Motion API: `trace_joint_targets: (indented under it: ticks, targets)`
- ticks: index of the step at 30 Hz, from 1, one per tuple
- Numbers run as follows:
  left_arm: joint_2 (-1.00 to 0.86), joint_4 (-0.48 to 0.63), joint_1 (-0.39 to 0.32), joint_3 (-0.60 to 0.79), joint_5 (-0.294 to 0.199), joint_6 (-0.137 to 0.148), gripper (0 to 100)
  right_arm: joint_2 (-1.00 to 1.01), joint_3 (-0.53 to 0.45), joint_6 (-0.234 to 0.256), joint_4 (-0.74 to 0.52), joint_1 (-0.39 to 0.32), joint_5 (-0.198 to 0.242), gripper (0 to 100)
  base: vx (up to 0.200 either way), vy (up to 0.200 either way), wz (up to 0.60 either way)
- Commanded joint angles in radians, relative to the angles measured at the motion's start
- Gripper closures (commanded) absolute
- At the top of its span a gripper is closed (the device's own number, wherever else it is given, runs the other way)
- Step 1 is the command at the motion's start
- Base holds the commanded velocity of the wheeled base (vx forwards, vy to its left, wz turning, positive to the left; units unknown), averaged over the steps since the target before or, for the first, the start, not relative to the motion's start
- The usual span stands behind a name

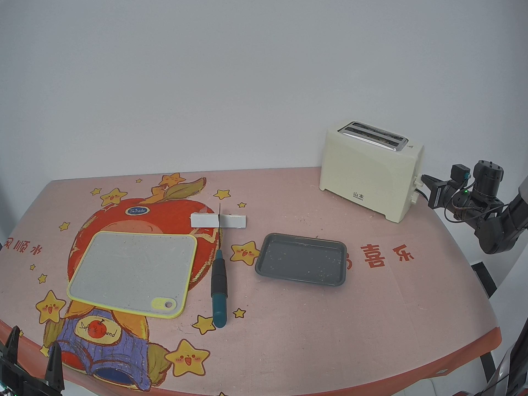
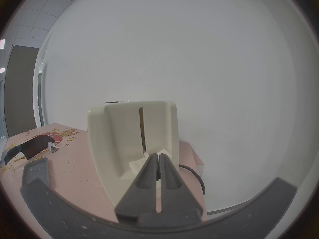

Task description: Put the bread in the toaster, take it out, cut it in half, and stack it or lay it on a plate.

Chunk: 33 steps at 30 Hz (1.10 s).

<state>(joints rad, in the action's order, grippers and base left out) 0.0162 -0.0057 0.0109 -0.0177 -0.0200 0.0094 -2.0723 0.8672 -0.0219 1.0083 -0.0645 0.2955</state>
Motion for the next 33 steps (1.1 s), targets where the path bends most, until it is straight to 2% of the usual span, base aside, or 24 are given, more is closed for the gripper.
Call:
trace_joint_targets:
  ticks: [1,26,33]
  targets:
    - [-0.016,0.000,0.000,0.018,0.000,0.000,0,-0.008,0.001,0.000,0.000,0.000,0.001,100,0.000,0.000,0.00]
    - [-0.016,0.000,0.000,0.018,0.000,0.000,0,0.031,0.001,0.000,0.013,0.003,-0.015,100,0.000,0.000,0.00]
    - [-0.016,0.000,0.000,0.018,0.000,0.000,0,0.095,-0.007,0.004,0.013,-0.001,-0.015,100,0.000,0.000,0.00]
